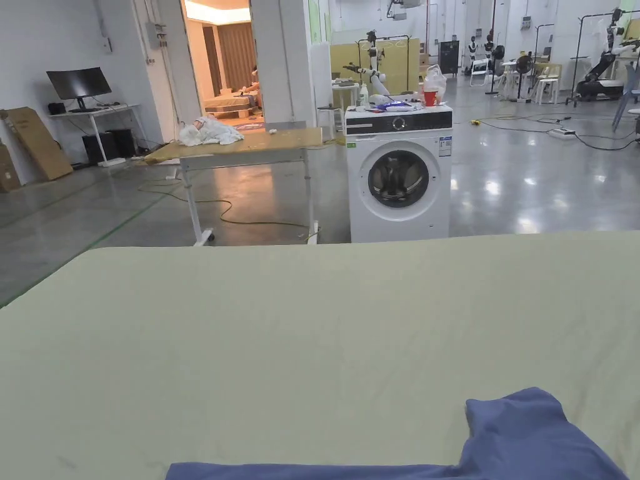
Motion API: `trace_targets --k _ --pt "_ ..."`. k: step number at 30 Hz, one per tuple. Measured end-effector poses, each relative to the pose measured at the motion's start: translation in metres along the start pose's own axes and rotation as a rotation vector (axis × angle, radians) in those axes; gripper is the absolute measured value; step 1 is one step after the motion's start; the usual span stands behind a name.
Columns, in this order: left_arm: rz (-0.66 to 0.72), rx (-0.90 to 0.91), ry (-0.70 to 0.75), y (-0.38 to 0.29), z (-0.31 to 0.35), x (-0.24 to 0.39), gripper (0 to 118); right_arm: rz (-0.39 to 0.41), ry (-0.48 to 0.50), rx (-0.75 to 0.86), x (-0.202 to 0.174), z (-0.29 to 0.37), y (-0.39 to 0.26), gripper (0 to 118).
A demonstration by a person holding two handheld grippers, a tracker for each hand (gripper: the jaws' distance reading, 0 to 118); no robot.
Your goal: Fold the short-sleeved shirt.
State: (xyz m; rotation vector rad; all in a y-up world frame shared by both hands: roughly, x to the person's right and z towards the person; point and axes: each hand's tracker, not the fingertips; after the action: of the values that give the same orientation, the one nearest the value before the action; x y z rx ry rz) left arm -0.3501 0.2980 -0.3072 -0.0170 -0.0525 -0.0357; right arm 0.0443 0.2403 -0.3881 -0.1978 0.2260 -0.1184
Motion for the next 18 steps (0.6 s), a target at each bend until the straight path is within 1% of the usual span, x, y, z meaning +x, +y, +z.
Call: trace_targets --k 2,5,8,9,10,11,13,14,15,16,17,18 --pt "-0.001 -0.010 0.007 0.000 -0.004 -0.002 0 0.004 -0.010 -0.002 0.000 -0.001 -0.003 0" --pt "0.058 -0.048 -0.002 -0.001 -0.018 -0.019 0 0.005 -0.020 -0.021 0.000 -0.006 -0.004 0" --pt "0.082 -0.178 -0.040 -0.002 -0.062 -0.047 0 -0.048 0.008 -0.052 0.005 -0.013 -0.009 0" --pt "0.089 -0.216 -0.041 -0.004 -0.082 -0.058 0 -0.058 0.014 -0.061 0.006 -0.015 -0.011 0" --pt "0.105 -0.297 -0.042 -0.006 -0.105 -0.068 0 -0.060 0.015 -0.073 0.008 -0.016 -0.014 0" --pt "0.129 -0.347 -0.038 -0.014 -0.128 -0.081 10 -0.060 0.010 -0.081 0.009 -0.017 -0.015 0" --pt "0.148 -0.488 -0.093 -0.036 -0.180 -0.106 28 -0.063 0.001 -0.098 0.012 -0.017 -0.021 0" --pt "0.150 -0.552 -0.084 -0.049 -0.207 -0.115 38 -0.079 -0.002 -0.118 0.015 -0.016 -0.023 0" --pt "0.118 -0.602 -0.048 -0.063 -0.233 -0.119 47 -0.101 -0.008 -0.138 0.017 -0.016 -0.024 0" --pt "0.114 -0.643 -0.016 -0.075 -0.255 -0.125 56 -0.118 -0.005 -0.152 0.020 -0.015 -0.026 0" --pt "0.103 -0.720 -0.008 -0.087 -0.282 -0.131 59 -0.126 -0.002 -0.163 0.023 -0.014 -0.028 0" --pt "0.115 -0.742 0.007 -0.098 -0.301 -0.137 59 -0.124 -0.008 -0.172 0.025 -0.013 -0.029 0"
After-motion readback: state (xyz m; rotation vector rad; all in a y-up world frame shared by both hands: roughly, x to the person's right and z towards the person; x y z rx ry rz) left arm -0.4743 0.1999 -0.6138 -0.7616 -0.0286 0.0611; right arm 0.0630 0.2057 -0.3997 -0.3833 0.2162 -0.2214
